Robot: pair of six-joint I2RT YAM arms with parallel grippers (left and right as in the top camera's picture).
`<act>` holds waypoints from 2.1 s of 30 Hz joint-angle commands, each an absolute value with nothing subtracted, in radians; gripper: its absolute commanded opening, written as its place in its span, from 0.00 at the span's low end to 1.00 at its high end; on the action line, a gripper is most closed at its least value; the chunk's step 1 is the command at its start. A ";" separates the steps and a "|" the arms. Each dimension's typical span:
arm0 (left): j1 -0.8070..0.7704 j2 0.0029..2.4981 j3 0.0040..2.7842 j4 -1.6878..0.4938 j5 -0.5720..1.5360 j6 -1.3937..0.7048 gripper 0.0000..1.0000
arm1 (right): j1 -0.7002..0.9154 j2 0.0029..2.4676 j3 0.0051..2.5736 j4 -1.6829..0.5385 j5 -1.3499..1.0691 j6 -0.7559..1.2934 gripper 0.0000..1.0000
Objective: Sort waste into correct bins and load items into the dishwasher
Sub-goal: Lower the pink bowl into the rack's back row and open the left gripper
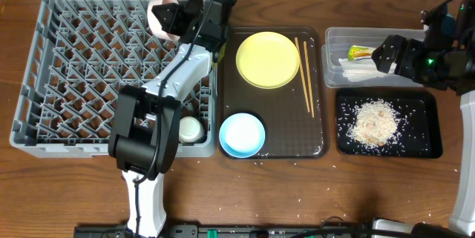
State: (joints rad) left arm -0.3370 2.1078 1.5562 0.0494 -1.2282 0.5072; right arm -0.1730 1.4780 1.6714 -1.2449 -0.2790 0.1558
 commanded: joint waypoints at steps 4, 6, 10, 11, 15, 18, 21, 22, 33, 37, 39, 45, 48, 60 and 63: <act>-0.340 2.138 1.562 0.051 -1.218 0.524 0.07 | -0.177 1.477 1.680 -1.246 -0.277 0.160 0.99; -0.343 2.138 1.562 0.042 -1.217 0.523 0.07 | -0.177 1.477 1.680 -1.246 -0.277 0.160 0.99; -0.345 2.151 1.561 0.027 -1.219 0.523 0.08 | -0.177 1.477 1.680 -1.246 -0.277 0.160 0.99; -0.346 2.161 1.561 0.010 -1.219 0.523 0.07 | -0.177 1.477 1.680 -1.246 -0.277 0.160 0.99; -0.358 2.176 1.561 -0.019 -1.219 0.519 0.07 | -0.177 1.477 1.680 -1.246 -0.277 0.160 0.99; -0.376 2.177 1.561 -0.019 -1.219 0.519 0.08 | -0.177 1.477 1.680 -1.246 -0.277 0.160 0.99; -0.398 2.177 1.561 -0.044 -1.219 0.519 0.08 | -0.177 1.477 1.680 -1.246 -0.277 0.160 0.99; -0.406 2.177 1.561 -0.065 -1.218 0.519 0.08 | -0.177 1.477 1.680 -1.246 -0.277 0.160 0.99; -0.432 2.177 1.562 -0.201 -1.218 0.381 0.46 | -0.177 1.477 1.680 -1.246 -0.277 0.160 0.99; -0.450 2.176 1.562 -0.256 -1.147 0.325 0.56 | -0.177 1.477 1.680 -1.246 -0.277 0.160 0.99; -0.453 2.175 1.562 -0.311 -1.071 0.266 0.61 | -0.177 1.477 1.680 -1.246 -0.277 0.160 0.99; -0.452 2.127 1.562 -0.426 -0.852 0.101 0.69 | -0.177 1.477 1.680 -1.246 -0.277 0.160 0.99; -0.452 2.053 1.567 -0.426 -0.706 0.077 0.73 | -0.177 1.477 1.680 -1.246 -0.277 0.160 0.99; -0.459 1.892 1.560 -0.655 0.120 -0.319 0.74 | -0.177 1.477 1.680 -1.246 -0.277 0.160 0.99; -0.464 1.921 1.557 -0.692 0.120 -0.420 0.70 | -0.177 1.477 1.680 -1.246 -0.277 0.160 0.99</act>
